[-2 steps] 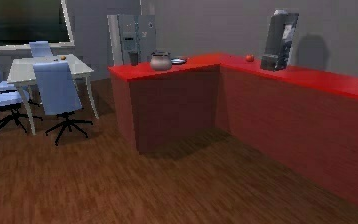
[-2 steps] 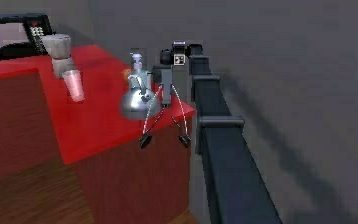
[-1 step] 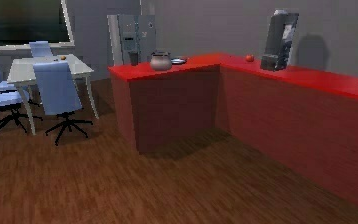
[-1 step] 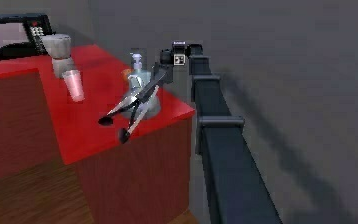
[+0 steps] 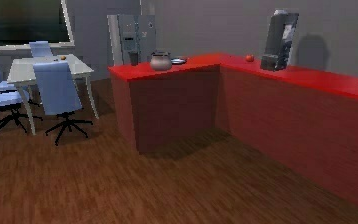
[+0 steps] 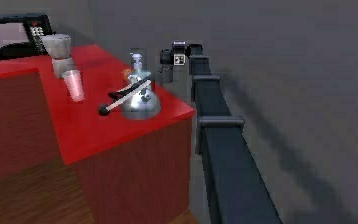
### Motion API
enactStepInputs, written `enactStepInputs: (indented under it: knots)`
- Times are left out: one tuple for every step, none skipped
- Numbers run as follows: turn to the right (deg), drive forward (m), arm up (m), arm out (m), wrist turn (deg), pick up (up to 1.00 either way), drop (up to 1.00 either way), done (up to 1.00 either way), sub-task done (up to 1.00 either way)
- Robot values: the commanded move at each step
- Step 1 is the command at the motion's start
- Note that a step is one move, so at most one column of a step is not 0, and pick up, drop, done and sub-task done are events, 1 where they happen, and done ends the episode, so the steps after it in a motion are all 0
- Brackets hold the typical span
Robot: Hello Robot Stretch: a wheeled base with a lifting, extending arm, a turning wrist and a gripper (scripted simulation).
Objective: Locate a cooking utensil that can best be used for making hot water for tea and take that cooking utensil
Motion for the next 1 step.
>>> enactStepInputs:
  knots:
    - [0.0, 0.00, 0.00, 0.00, 45.0, 0.00, 0.00, 0.00, 0.00]
